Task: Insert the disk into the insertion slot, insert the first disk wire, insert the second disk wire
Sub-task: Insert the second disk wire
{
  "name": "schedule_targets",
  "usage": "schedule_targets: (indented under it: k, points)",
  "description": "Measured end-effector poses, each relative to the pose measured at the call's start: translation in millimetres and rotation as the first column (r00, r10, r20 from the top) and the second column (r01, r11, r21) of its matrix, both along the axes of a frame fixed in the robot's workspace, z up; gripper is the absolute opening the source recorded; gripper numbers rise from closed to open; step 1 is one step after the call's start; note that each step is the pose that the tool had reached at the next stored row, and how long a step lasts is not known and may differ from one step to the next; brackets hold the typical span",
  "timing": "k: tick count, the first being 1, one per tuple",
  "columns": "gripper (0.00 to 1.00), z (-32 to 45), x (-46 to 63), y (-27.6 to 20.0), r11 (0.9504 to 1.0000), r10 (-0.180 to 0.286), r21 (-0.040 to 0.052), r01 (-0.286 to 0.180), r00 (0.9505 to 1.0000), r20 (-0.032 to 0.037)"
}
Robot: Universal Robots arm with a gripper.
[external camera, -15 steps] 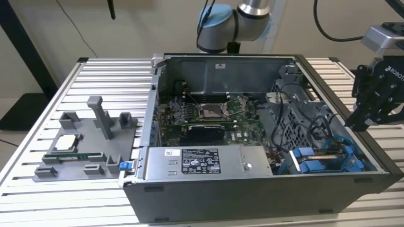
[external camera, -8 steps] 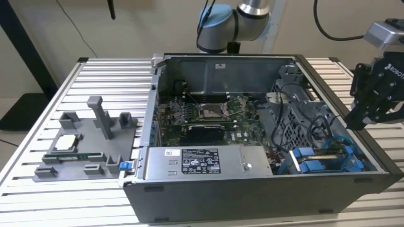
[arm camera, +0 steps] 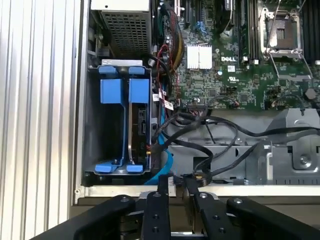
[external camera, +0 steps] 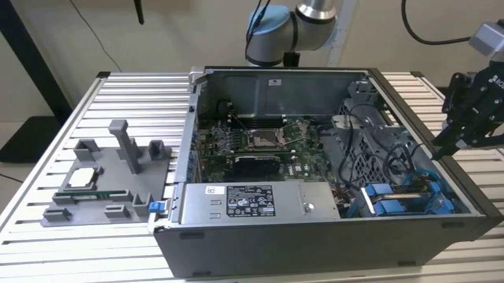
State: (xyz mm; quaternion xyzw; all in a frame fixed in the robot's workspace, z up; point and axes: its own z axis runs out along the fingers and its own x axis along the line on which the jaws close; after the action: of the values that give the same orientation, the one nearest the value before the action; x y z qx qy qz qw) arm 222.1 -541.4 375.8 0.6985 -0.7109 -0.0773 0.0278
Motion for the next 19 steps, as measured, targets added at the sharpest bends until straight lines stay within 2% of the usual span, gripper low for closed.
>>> schedule_targets:
  k: [1,2,4,6,9,12,14,16,19]
  points:
    - [1.00,-0.2,2.2,0.0,1.0000,0.000,0.0090,0.000,1.0000,-0.0001]
    - [1.00,-0.6,4.4,0.0,0.9999,0.000,0.0130,0.000,1.0000,-0.0008]
    - [1.00,-1.5,8.2,0.0,0.9998,0.001,0.0194,-0.001,1.0000,-0.0024]
    - [1.00,-2.6,10.5,-0.4,0.9997,0.001,0.0238,-0.001,1.0000,-0.0081]
    - [1.00,-4.0,11.9,-1.7,0.9996,0.002,0.0286,-0.001,0.9997,-0.0253]
    - [1.00,-5.2,12.3,-3.7,0.9996,0.002,0.0294,0.000,0.9987,-0.0500]
    - [1.00,-6.2,13.2,-5.2,0.9995,0.002,0.0307,0.000,0.9980,-0.0630]
    - [1.00,-7.5,14.1,-6.7,0.9994,0.003,0.0341,0.000,0.9974,-0.0725]
    - [1.00,-9.6,16.0,-8.7,0.9992,0.004,0.0401,-0.001,0.9966,-0.0819]
